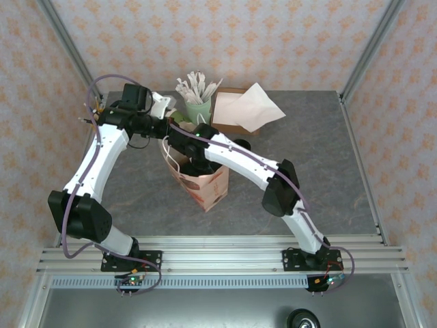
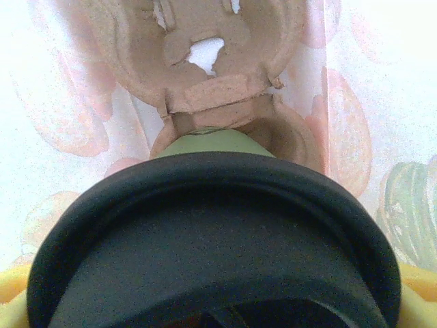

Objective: Pack the takeout coffee

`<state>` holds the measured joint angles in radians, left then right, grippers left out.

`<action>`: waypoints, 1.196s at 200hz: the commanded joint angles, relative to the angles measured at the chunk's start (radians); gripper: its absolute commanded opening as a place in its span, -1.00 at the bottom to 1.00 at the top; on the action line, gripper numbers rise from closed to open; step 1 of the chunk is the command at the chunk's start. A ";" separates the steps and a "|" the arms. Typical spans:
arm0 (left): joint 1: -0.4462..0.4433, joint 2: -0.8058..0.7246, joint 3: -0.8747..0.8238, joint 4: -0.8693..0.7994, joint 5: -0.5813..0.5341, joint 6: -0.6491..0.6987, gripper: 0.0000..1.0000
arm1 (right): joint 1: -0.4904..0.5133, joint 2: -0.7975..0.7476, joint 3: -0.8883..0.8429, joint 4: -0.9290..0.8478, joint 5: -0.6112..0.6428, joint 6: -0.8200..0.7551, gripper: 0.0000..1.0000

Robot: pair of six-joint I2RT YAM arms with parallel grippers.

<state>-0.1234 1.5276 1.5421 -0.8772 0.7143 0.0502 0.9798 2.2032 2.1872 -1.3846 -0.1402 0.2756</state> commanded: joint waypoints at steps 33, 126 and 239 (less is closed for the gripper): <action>-0.007 -0.012 0.015 -0.045 -0.006 -0.007 -1.00 | -0.009 0.006 -0.289 0.162 0.067 0.005 0.14; -0.009 -0.018 0.017 -0.009 -0.013 -0.027 -1.00 | -0.008 0.019 0.066 -0.061 0.038 -0.027 0.14; -0.008 -0.032 0.011 -0.008 -0.061 -0.007 -1.00 | -0.006 0.000 -0.001 -0.142 0.083 -0.027 0.13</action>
<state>-0.1249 1.5246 1.5425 -0.8745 0.6903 0.0265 0.9745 2.2177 2.2337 -1.4708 -0.1127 0.2569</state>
